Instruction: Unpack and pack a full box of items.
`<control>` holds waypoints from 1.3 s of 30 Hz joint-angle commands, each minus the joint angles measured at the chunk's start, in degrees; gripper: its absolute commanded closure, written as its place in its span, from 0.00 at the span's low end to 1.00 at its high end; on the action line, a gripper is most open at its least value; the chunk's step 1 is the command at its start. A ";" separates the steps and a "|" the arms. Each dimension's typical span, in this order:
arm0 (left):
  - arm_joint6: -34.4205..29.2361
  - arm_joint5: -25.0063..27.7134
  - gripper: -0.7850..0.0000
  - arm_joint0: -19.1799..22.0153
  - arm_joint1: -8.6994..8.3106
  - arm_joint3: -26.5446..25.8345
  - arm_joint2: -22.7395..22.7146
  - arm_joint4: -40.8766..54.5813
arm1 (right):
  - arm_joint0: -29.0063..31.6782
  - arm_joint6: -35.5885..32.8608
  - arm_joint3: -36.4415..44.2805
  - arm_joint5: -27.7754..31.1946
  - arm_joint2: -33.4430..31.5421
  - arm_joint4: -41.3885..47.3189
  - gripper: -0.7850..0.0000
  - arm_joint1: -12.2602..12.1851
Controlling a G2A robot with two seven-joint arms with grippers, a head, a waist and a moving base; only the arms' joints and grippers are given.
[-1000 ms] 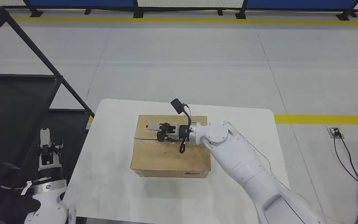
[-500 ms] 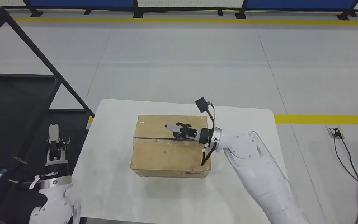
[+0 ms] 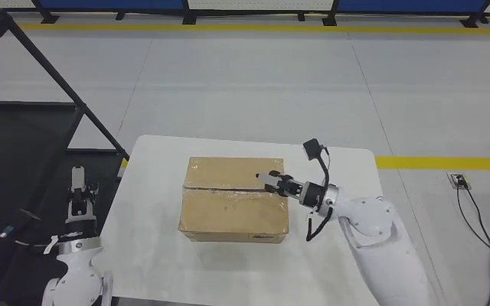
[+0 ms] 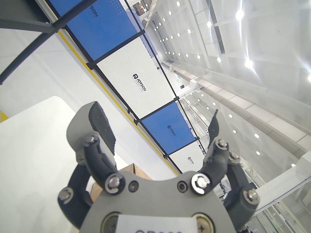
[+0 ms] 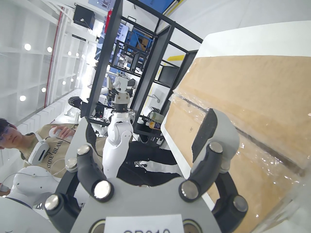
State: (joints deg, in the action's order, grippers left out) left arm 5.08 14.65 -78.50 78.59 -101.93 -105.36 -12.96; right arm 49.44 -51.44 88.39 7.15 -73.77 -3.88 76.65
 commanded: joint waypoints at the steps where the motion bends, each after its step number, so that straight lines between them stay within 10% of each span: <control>1: 0.01 -0.09 0.00 0.14 -0.02 -0.05 0.25 -0.17 | -1.34 -0.39 -2.00 -1.46 1.17 -0.36 0.00 0.07; 14: 0.00 -0.74 0.00 0.73 -0.26 0.15 0.46 -0.52 | -10.57 -1.36 -17.93 -4.75 7.64 0.77 0.00 1.15; 39: 0.12 -1.75 0.00 2.22 -0.61 0.50 2.32 -2.13 | -4.64 -3.83 -16.79 -7.06 -1.64 1.54 0.00 -2.53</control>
State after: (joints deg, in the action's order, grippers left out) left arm 5.19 12.93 -76.31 77.99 -101.41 -103.14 -15.00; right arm 44.99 -55.12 72.28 0.09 -75.56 -2.57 74.14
